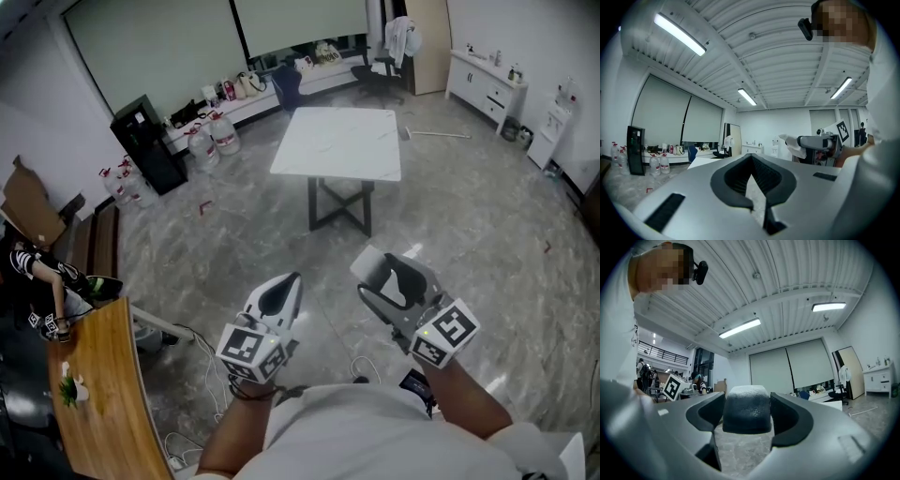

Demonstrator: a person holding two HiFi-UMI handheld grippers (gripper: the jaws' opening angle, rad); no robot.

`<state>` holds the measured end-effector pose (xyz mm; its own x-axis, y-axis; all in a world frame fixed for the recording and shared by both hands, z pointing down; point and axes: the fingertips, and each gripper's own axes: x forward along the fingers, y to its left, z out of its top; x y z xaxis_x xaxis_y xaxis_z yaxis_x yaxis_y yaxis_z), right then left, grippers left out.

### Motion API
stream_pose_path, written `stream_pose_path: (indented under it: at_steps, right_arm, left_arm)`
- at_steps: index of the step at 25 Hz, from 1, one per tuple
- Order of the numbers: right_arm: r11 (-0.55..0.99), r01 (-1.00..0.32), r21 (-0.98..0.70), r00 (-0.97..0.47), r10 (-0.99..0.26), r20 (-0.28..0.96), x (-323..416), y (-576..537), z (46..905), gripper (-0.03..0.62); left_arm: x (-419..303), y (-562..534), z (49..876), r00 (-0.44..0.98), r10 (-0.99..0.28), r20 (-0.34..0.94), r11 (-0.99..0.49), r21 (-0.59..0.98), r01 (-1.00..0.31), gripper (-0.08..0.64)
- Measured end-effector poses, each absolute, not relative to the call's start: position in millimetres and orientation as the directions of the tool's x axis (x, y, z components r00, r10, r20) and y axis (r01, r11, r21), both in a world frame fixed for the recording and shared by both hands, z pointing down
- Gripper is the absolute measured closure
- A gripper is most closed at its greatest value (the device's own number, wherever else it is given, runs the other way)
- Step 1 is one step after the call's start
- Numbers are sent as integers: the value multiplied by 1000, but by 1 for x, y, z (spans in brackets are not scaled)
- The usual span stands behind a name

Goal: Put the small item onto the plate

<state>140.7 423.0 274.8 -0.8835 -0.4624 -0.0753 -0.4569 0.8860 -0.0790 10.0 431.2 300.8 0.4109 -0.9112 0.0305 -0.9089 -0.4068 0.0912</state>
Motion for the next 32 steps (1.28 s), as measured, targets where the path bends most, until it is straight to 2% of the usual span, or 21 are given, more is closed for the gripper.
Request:
stream_pose_path:
  at_steps: [7, 15, 32]
  right_arm:
    - [873, -476, -107, -873, -483, -64, 159, 362, 287, 298]
    - [858, -503, -102, -859, -509, -47, 141, 270, 294, 298]
    - [812, -572, -117, -811, -581, -68, 9, 65, 276, 298]
  left_arm:
    - [18, 363, 312, 416, -908, 47, -410, 104, -906, 555]
    - [7, 260, 323, 464, -884, 51, -456, 118, -882, 555]
    - [-108, 42, 301, 577, -816, 41, -571, 98, -815, 555]
